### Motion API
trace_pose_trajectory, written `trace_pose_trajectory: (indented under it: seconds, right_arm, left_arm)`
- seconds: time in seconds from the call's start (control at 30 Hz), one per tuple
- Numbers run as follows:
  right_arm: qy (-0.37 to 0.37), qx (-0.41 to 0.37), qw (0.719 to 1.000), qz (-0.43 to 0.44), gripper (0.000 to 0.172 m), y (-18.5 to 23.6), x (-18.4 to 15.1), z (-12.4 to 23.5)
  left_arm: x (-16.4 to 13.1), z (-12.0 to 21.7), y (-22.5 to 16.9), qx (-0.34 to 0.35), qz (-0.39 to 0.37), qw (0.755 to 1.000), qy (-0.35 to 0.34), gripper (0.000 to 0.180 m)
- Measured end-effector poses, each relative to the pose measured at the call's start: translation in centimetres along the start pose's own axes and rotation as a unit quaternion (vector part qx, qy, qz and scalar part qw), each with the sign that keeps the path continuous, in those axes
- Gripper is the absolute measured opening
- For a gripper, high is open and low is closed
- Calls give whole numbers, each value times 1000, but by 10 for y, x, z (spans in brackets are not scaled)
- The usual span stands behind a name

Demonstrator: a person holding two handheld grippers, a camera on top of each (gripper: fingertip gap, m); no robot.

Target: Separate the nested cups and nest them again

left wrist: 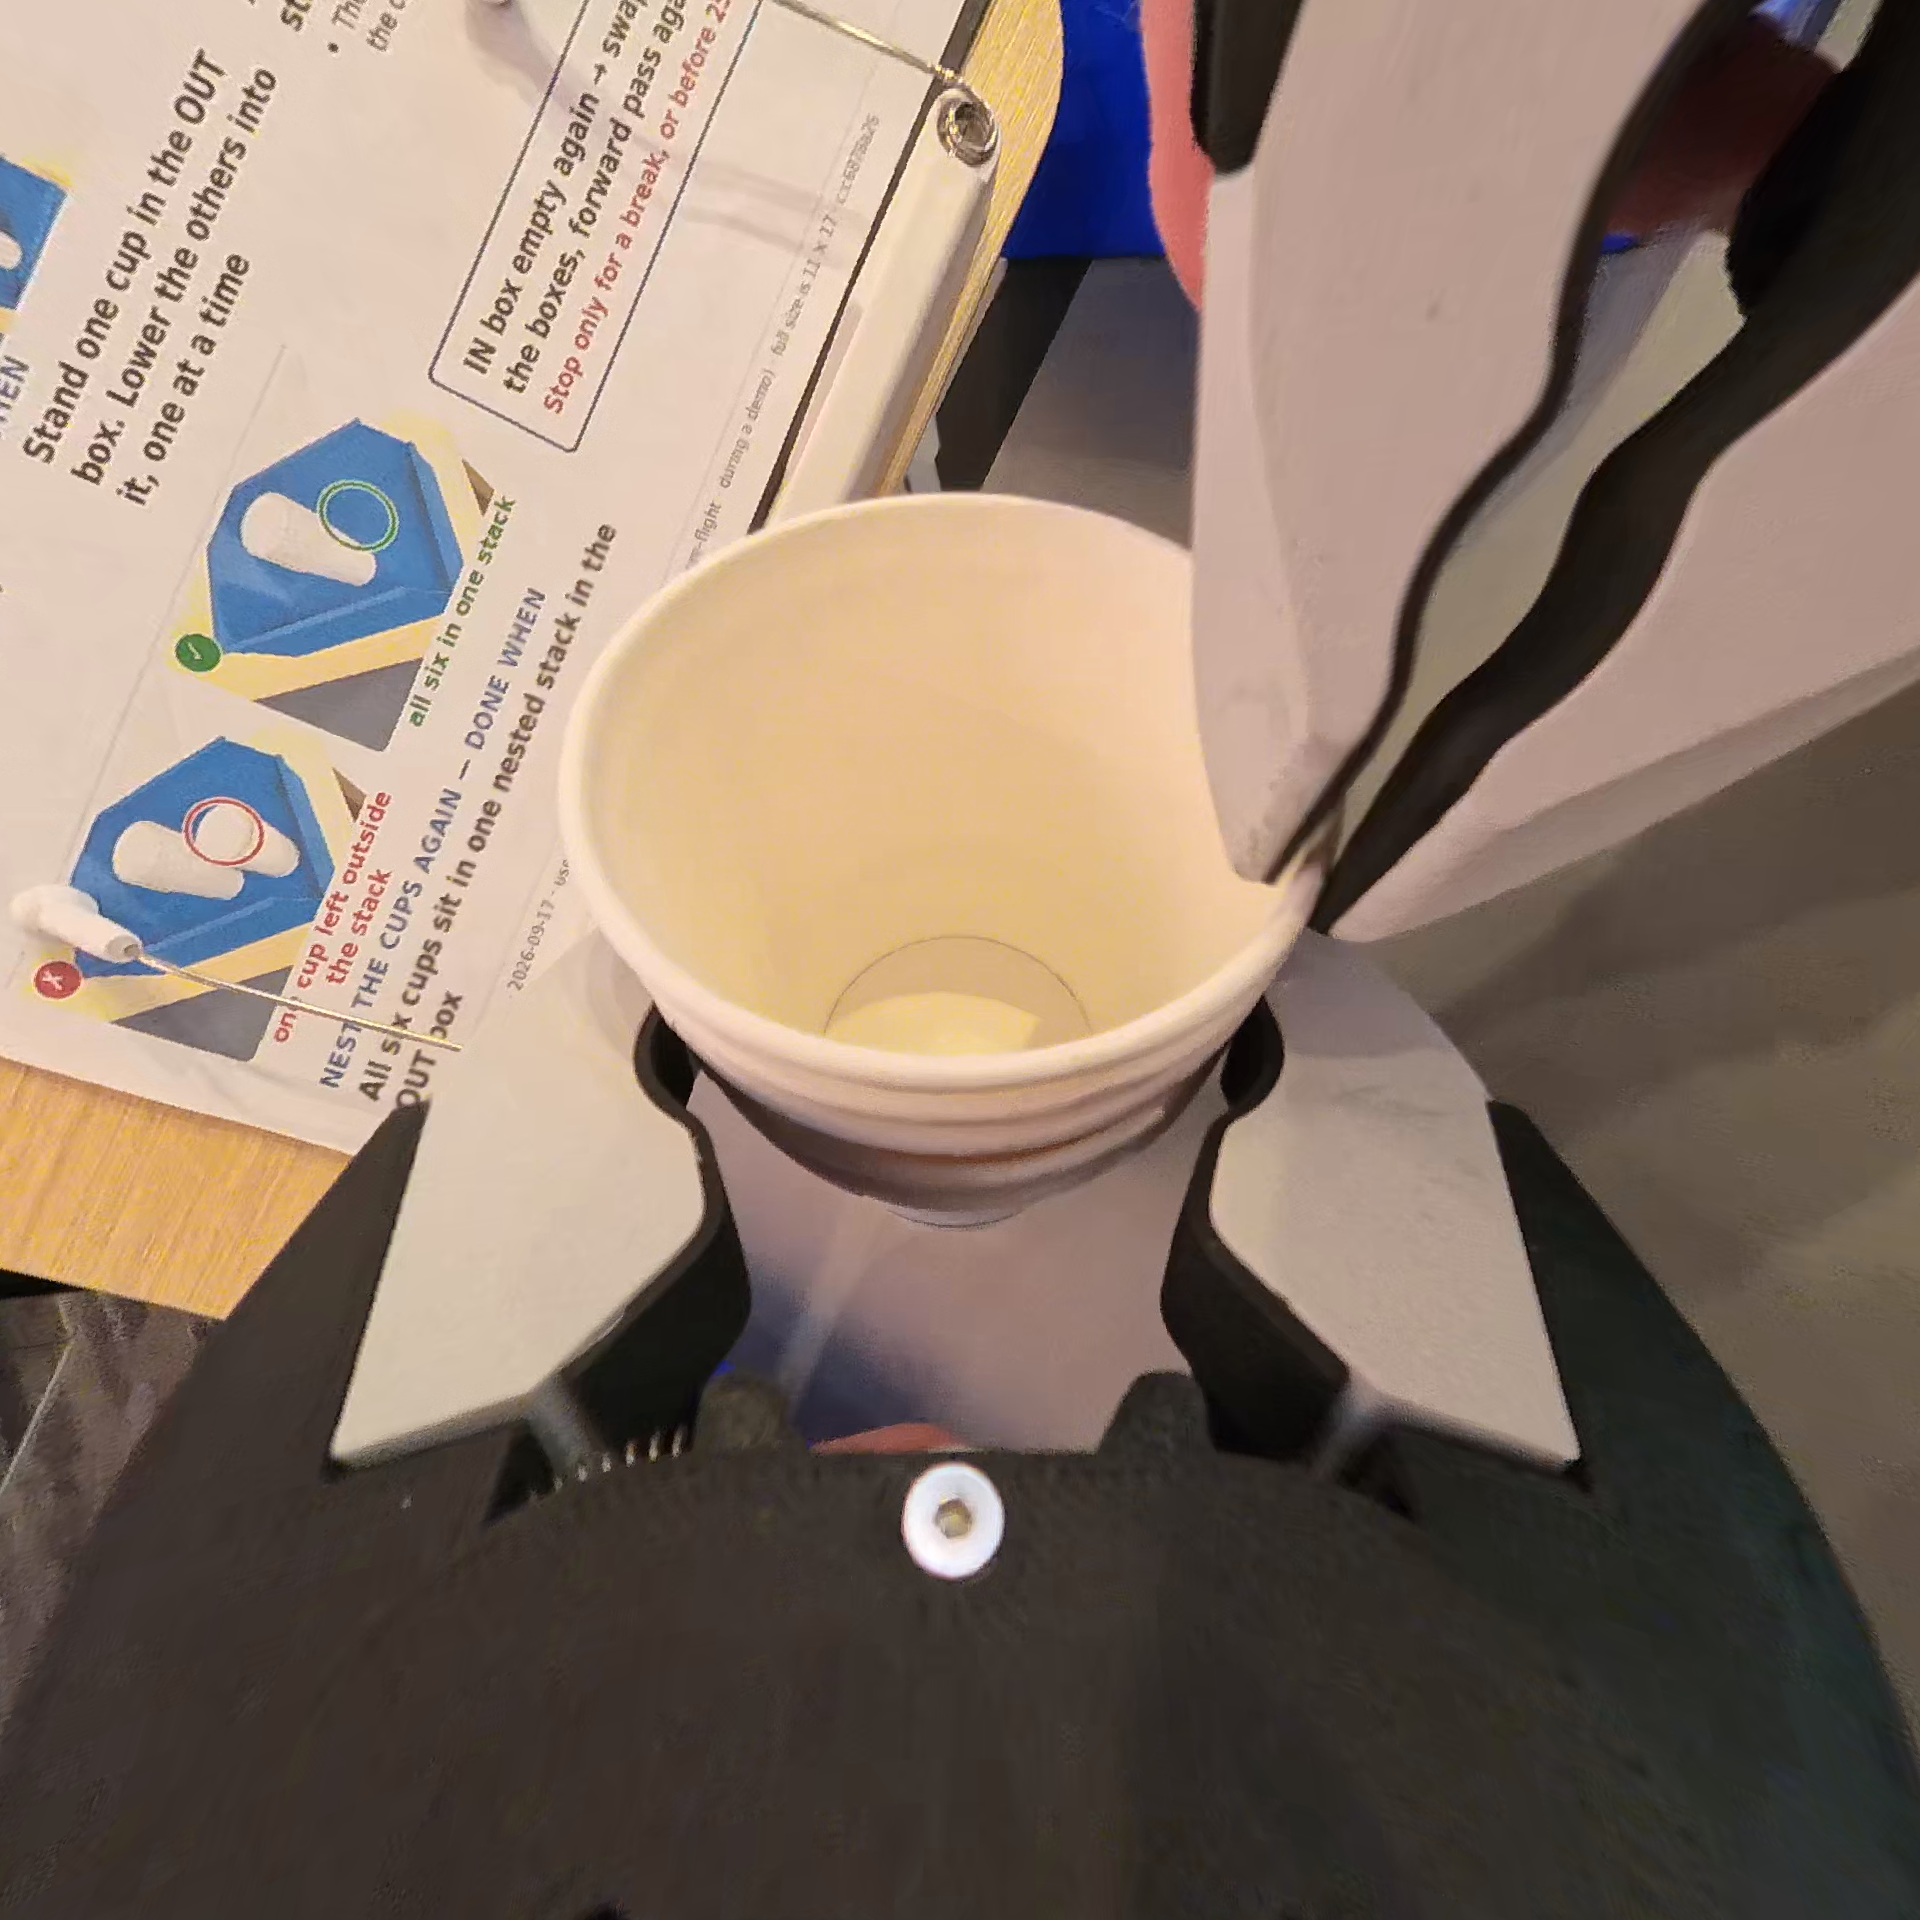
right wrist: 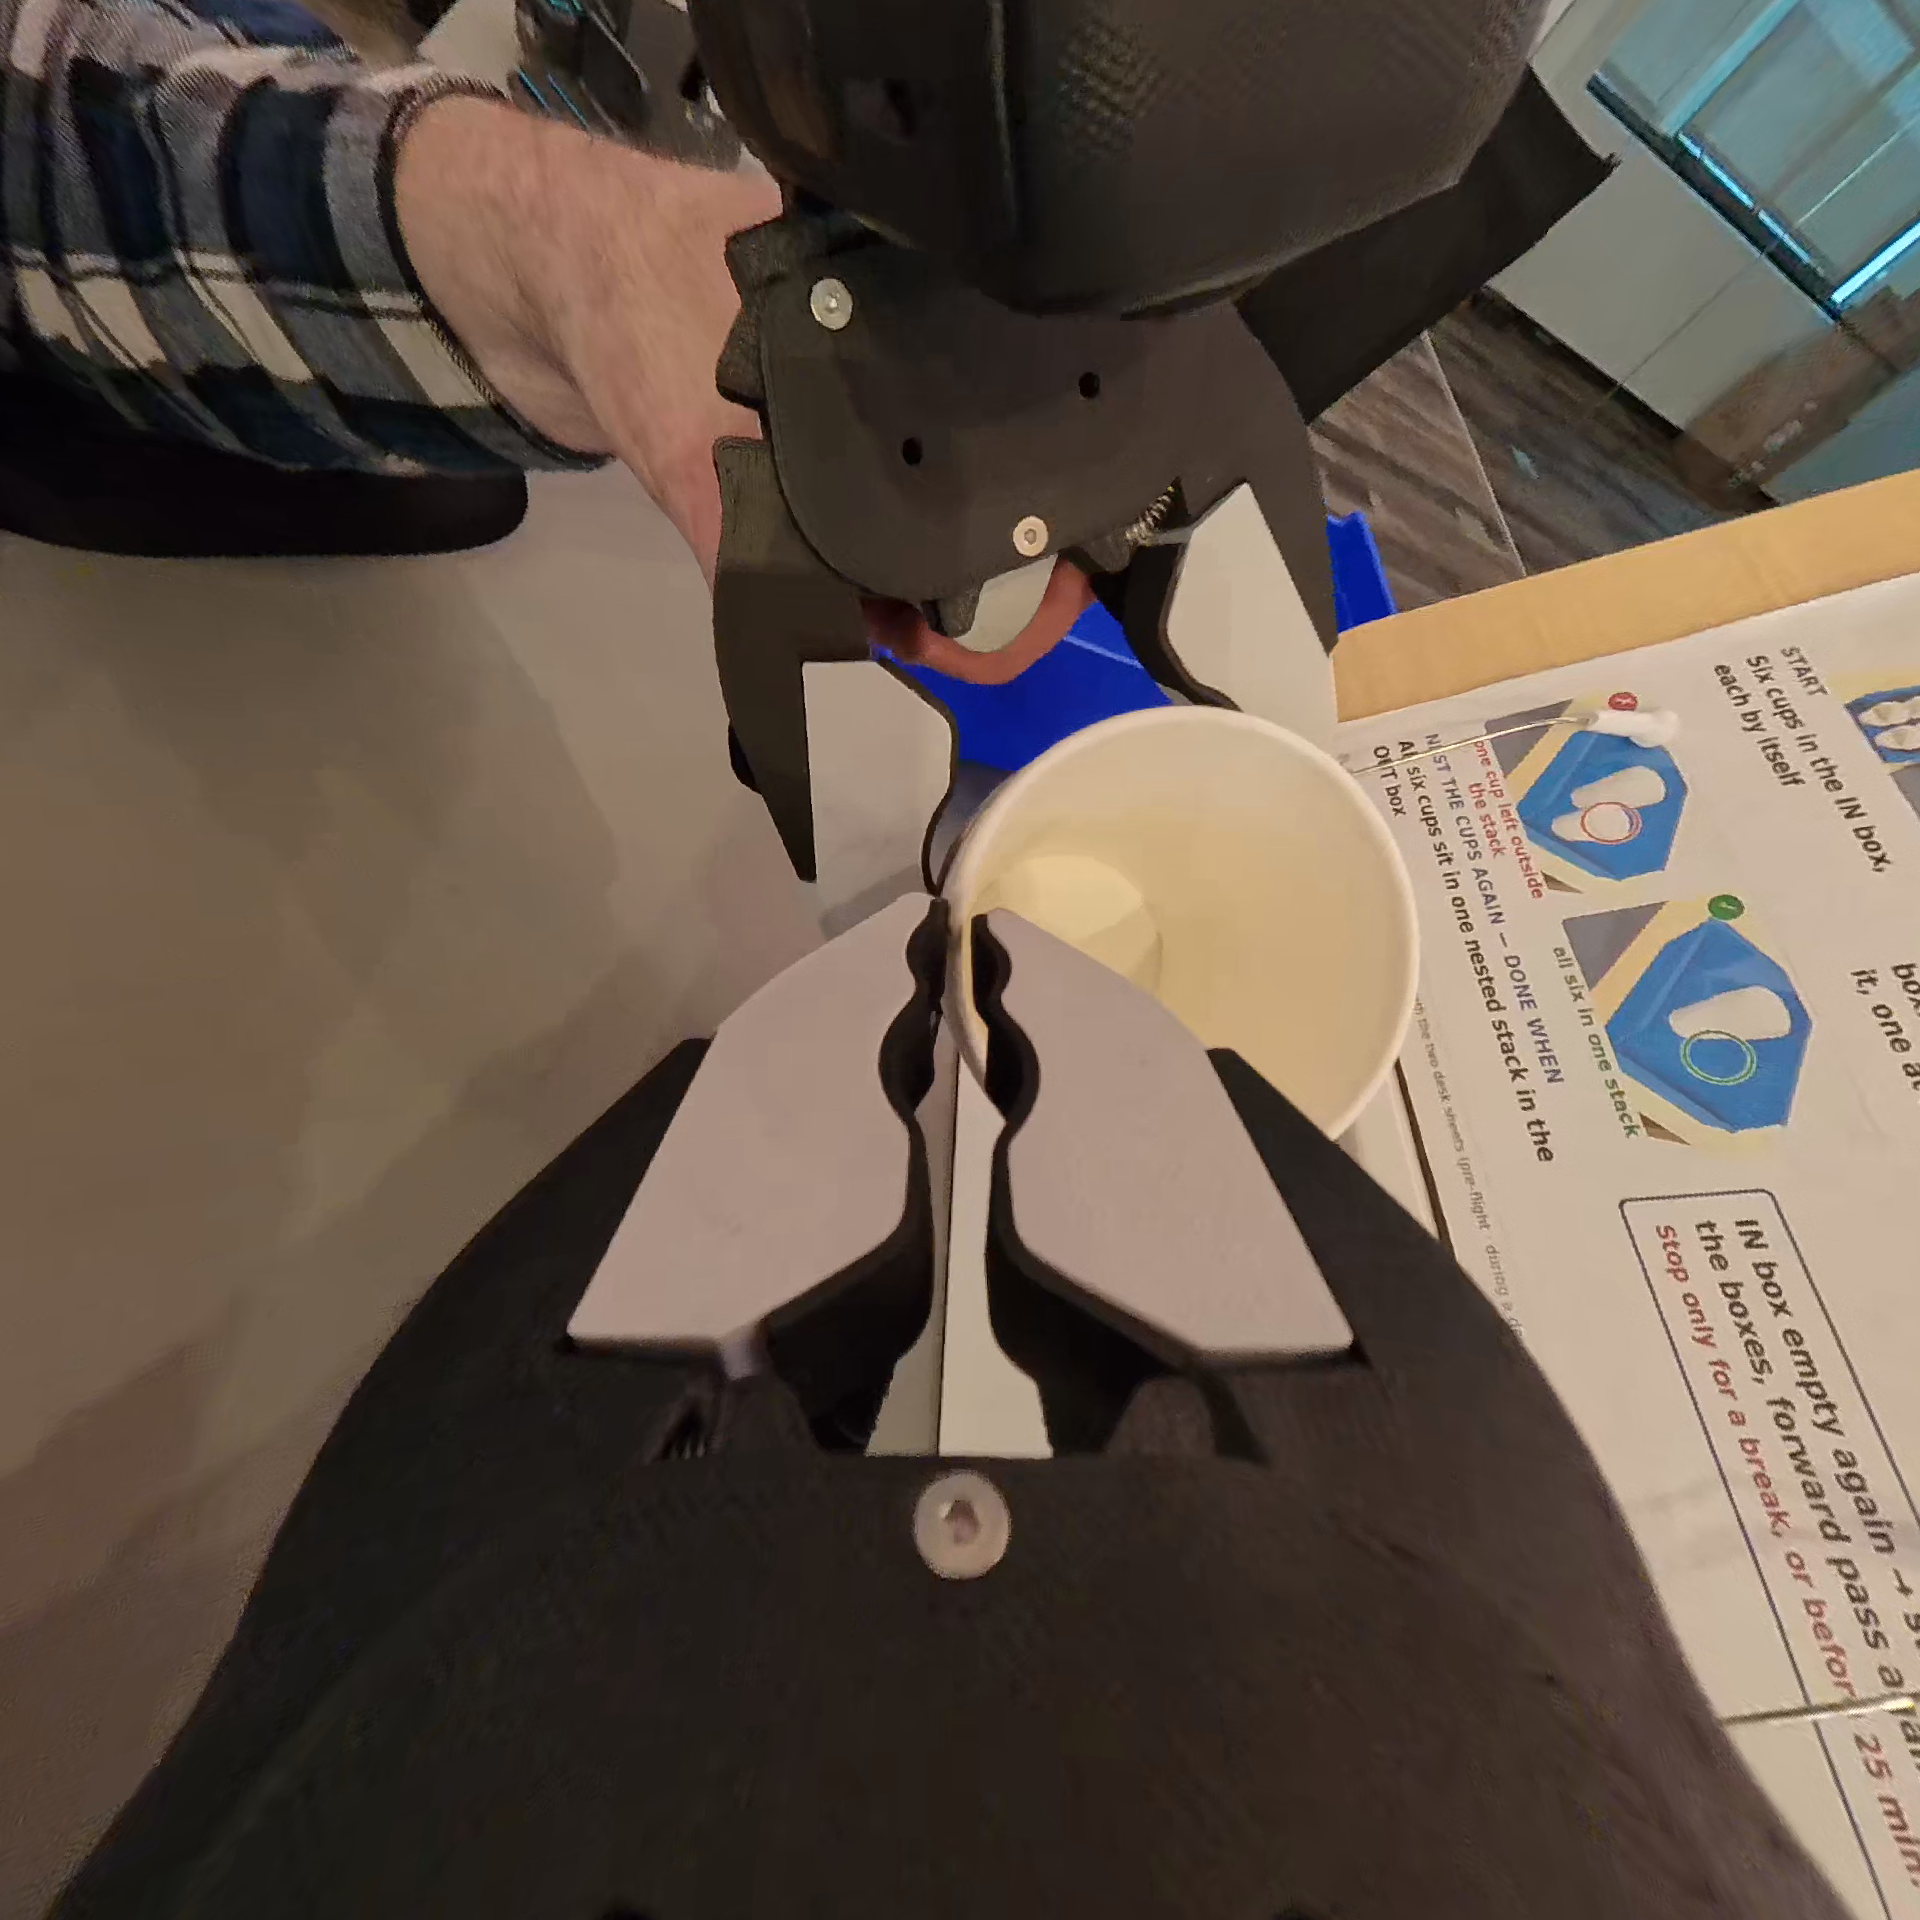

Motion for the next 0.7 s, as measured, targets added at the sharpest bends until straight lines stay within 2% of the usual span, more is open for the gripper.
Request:
trace_pose_trajectory:
  seconds: [0.03, 0.5, 0.7]
  right_arm:
    - [3, 0, 1000, 2, 3, 1, 0, -1]
    - [-27, -12, 1000, 5, 2, -6, 9, 16]
    - [-12, -22, 1000, 13, 2, -7, 12, 24]
  left_arm:
    - [0, 0, 0, 1, 0, 1000, 0, 101]
    - [0, 2, 3, 1, 12, 1000, 0, 100]
    - [0, -1, 0, -4, 13, 1000, 4, 100]
Point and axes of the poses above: each gripper's, where its closed fingertips meet, z back along the fingers, x out of its top, y = z × x across the jaws, the point moved 5 cm from there along z, back along the fingers, and after that the axes turned 5 degrees about -z, right-handed, at the moved point
